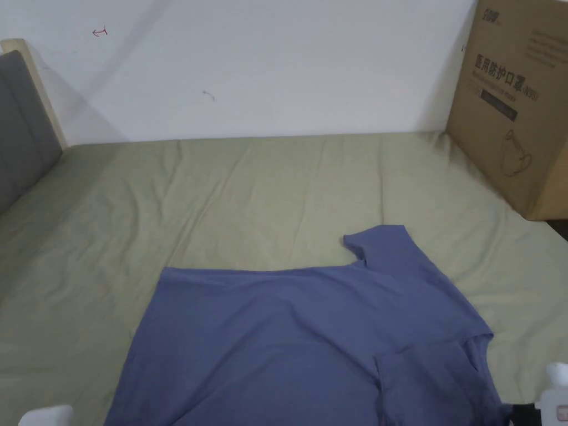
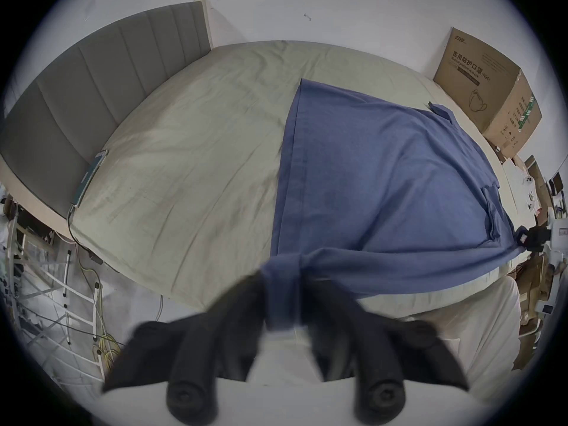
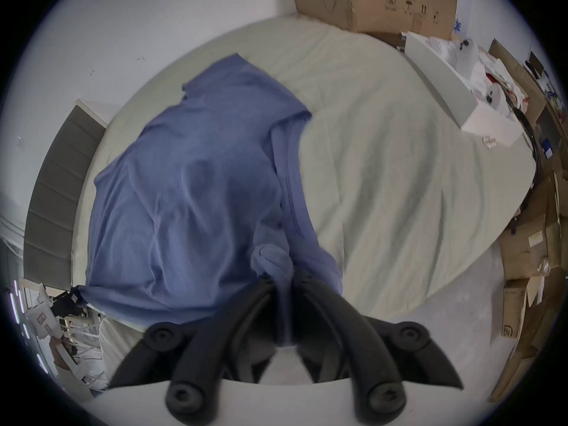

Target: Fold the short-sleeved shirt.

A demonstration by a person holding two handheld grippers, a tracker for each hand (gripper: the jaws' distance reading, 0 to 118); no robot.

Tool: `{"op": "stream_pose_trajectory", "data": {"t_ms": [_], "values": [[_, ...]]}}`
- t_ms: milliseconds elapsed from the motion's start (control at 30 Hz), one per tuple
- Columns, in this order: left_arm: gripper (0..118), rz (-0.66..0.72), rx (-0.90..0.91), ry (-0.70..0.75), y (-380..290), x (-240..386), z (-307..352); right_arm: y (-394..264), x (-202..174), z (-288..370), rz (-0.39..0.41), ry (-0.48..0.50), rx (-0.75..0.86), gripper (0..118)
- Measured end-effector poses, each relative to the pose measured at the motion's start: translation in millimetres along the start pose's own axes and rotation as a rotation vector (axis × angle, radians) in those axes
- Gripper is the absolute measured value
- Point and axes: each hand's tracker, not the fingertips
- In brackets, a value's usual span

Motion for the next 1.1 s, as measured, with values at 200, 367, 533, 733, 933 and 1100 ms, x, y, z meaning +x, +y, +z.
{"op": "stream_pose_trajectory", "data": {"t_ms": [200, 367, 533, 733, 933, 1100], "values": [[93, 0.075, 0.046, -0.099, 9.5, -4.9, 17.6, 8.4, -17.5, 19.9, 0.1, -0.05, 0.073, 71], [70, 0.057, 0.108, -0.117, 19.2, -5.1, 38.9, 8.8, -31.0, 52.3, 0.145, -0.026, 0.169, 64], [0, 0.019, 0.14, -0.096, 10.6, 1.0, 36.4, -12.6, -47.1, 65.9, 0.189, 0.001, 0.22, 3], [9, 0.078, 0.103, -0.151, -13.5, -6.4, 19.0, -44.2, -44.3, 35.5, 0.174, 0.013, 0.137, 0], [82, 0.084, 0.061, -0.111, -21.3, -20.9, -2.7, -52.8, -35.8, 31.6, 0.157, 0.008, 0.13, 0], [74, 0.043, -0.013, -0.133, -24.2, -14.8, -31.2, -50.0, -28.6, 34.8, 0.135, -0.001, 0.143, 0]]}}
